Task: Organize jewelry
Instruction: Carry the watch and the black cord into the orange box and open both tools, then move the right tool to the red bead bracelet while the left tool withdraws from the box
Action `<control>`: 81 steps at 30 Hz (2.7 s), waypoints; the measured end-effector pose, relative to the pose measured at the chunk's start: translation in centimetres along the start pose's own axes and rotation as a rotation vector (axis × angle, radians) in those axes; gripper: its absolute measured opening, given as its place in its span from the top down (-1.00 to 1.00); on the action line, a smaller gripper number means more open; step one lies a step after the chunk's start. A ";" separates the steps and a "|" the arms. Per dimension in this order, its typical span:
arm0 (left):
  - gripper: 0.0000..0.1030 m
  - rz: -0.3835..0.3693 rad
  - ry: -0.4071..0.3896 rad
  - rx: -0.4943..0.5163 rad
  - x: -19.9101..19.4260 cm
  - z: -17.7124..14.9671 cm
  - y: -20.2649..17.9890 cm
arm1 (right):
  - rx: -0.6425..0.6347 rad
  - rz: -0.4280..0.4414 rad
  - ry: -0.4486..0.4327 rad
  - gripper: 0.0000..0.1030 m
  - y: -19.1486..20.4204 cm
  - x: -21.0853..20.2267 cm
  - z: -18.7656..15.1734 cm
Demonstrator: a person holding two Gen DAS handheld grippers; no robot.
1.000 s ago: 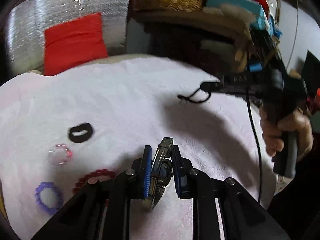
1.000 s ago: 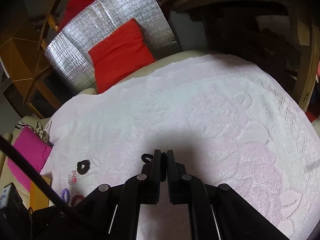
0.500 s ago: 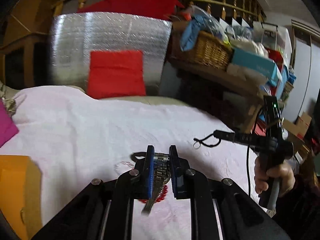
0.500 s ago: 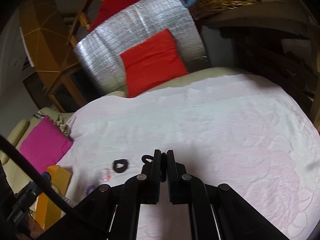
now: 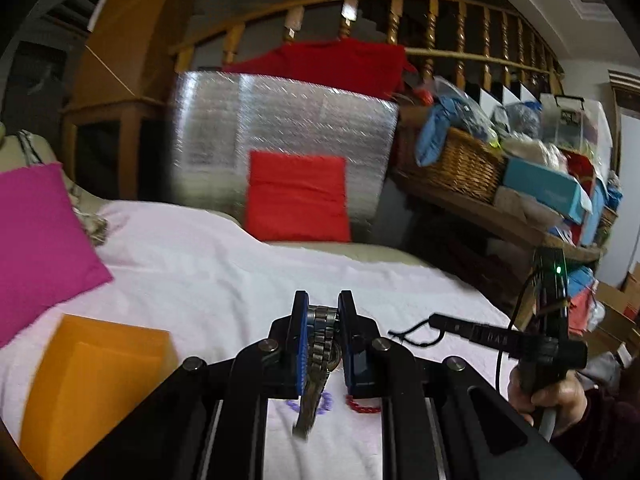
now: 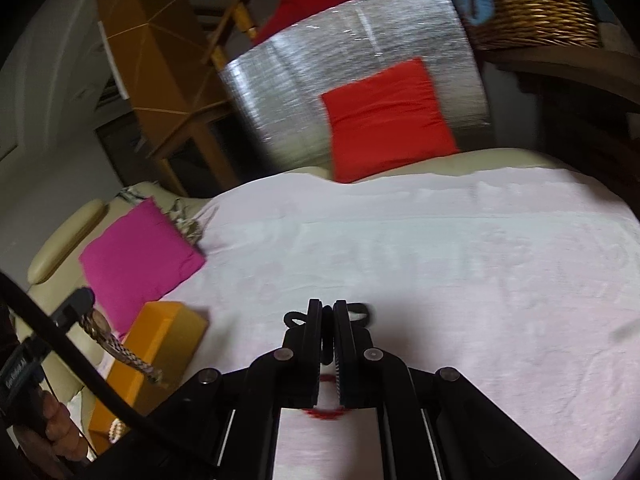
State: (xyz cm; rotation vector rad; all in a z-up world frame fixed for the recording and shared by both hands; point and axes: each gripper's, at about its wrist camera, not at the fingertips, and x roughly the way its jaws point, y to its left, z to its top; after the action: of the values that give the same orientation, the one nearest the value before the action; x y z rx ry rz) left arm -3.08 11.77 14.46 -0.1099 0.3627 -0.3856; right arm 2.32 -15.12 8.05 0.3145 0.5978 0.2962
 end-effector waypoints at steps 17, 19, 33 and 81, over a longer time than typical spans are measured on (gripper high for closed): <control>0.71 0.488 -0.032 -0.164 -7.3 -2.4 12.0 | -0.172 0.289 0.093 0.88 17.2 5.0 -3.5; 0.71 0.516 -0.007 -0.191 -7.2 -3.1 13.4 | -0.202 0.312 0.116 0.88 19.0 6.0 -4.2; 0.70 0.609 0.301 -0.332 -2.6 -9.2 20.0 | -0.329 0.256 0.306 0.88 27.1 17.8 -5.3; -0.48 0.567 0.408 0.056 13.4 -10.5 0.0 | 0.161 -0.118 0.302 0.45 -9.7 3.3 -3.4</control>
State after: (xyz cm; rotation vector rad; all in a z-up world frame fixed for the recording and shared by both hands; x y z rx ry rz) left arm 4.64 6.18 0.37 0.1303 0.7610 0.1494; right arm 4.68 -22.08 0.07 0.3914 0.9373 0.1821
